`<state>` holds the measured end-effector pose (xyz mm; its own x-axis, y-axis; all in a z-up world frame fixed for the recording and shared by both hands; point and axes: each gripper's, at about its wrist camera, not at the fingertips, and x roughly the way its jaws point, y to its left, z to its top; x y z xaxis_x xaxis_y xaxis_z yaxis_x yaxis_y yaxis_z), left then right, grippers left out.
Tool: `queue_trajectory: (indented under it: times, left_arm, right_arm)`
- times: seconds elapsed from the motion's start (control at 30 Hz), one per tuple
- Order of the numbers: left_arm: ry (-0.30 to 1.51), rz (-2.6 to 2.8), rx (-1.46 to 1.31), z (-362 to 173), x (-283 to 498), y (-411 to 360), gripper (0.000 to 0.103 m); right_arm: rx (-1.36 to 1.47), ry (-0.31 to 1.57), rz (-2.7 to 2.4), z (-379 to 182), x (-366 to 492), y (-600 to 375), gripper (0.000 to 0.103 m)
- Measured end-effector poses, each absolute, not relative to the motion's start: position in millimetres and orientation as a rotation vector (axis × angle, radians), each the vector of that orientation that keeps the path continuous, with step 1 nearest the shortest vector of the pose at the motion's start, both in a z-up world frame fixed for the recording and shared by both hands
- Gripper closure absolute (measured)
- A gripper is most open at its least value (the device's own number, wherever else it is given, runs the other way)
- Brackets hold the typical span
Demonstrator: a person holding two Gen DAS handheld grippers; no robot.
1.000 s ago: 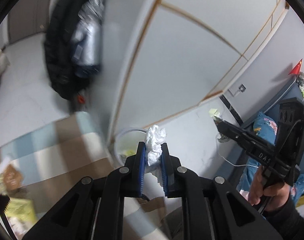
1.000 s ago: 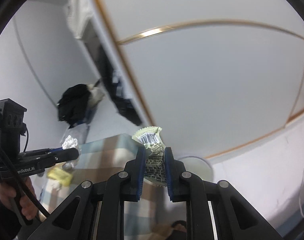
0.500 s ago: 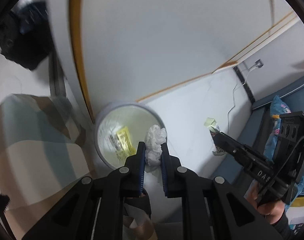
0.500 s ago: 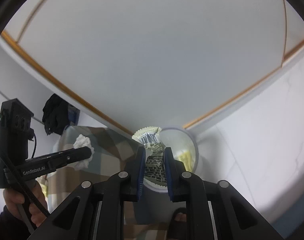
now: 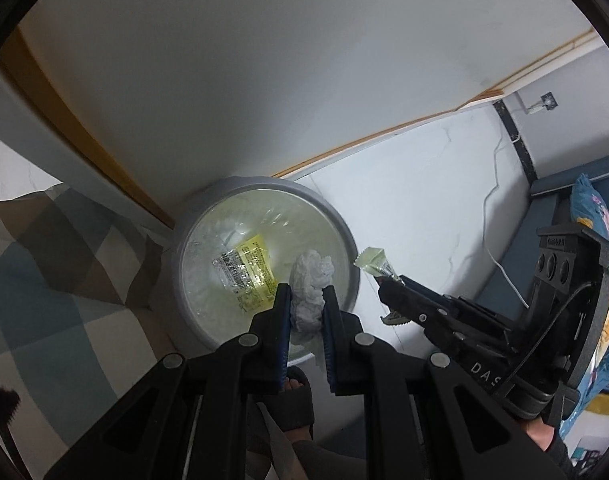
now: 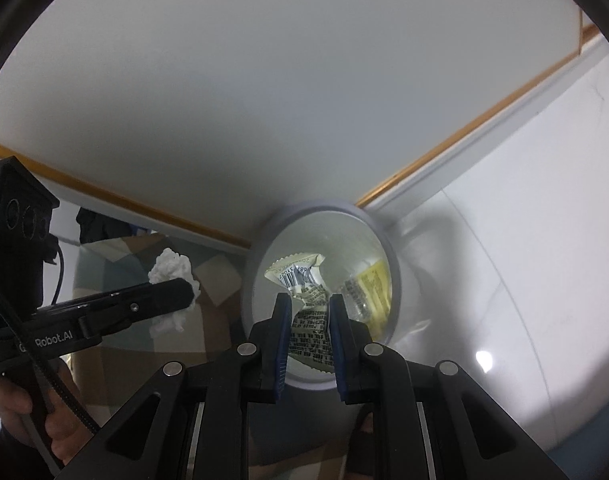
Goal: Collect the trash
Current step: 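Open both grippers to drop the tissue and wrapper into the bin, then move both tools away from the bin back over the table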
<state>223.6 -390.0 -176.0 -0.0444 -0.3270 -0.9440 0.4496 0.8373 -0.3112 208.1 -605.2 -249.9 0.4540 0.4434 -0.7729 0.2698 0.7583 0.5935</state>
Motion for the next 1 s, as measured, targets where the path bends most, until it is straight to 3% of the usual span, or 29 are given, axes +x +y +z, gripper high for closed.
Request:
queue_trajectory:
  times: [0.53, 0.7, 0.87, 1.0]
  left_arm:
    - [1.57, -0.572, 0.104, -191.1, 227.5, -398.2, 0.092]
    - [1.589, -0.57, 0.142, -194.2, 226.6, -404.5, 0.09]
    - [1.598, -0.558, 0.145, -197.5, 223.6, -405.9, 0.076]
    - [1.593, -0.555, 0.171, -197.0, 218.9, -406.3, 0.05]
  right_arm:
    - [0.803, 1.147, 0.119, -277.3, 224.8, -610.7, 0.081]
    - [0.822, 1.113, 0.074, -269.7, 204.7, -626.4, 0.071]
    - [0.829, 1.101, 0.042, -262.9, 186.4, -638.9, 0.067]
    - [0.84, 1.083, 0.033, -252.3, 178.4, -643.8, 0.065]
